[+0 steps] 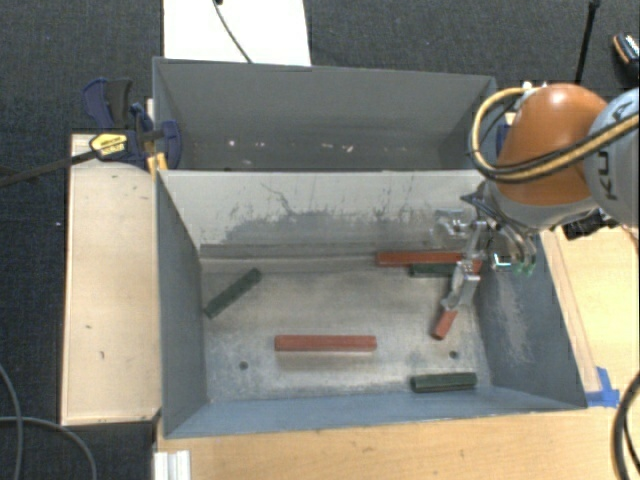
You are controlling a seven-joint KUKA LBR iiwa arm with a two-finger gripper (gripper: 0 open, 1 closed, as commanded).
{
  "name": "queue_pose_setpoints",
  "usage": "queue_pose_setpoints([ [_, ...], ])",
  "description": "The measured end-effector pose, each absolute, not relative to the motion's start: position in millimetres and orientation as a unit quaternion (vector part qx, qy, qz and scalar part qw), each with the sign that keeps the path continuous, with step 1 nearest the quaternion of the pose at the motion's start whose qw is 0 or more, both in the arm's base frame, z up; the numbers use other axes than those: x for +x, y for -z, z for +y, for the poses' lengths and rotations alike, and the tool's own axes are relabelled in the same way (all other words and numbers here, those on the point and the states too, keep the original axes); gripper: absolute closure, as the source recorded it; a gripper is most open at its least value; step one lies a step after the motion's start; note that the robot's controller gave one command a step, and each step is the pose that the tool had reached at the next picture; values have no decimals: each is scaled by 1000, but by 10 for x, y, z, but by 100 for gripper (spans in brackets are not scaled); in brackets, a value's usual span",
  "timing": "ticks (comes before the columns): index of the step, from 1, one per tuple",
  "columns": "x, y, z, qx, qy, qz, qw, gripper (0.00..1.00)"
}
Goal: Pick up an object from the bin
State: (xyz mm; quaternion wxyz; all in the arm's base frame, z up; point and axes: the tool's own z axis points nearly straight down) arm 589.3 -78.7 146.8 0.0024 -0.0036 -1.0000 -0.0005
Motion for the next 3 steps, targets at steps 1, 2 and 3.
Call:
queue_pose_setpoints([
  [1,4934,-1479,-279,44,1,-999,3,0],
  [2,5409,-704,373,78,2,-997,-1,0],
  [3,5412,-743,326,76,0,-997,-2,100],
])
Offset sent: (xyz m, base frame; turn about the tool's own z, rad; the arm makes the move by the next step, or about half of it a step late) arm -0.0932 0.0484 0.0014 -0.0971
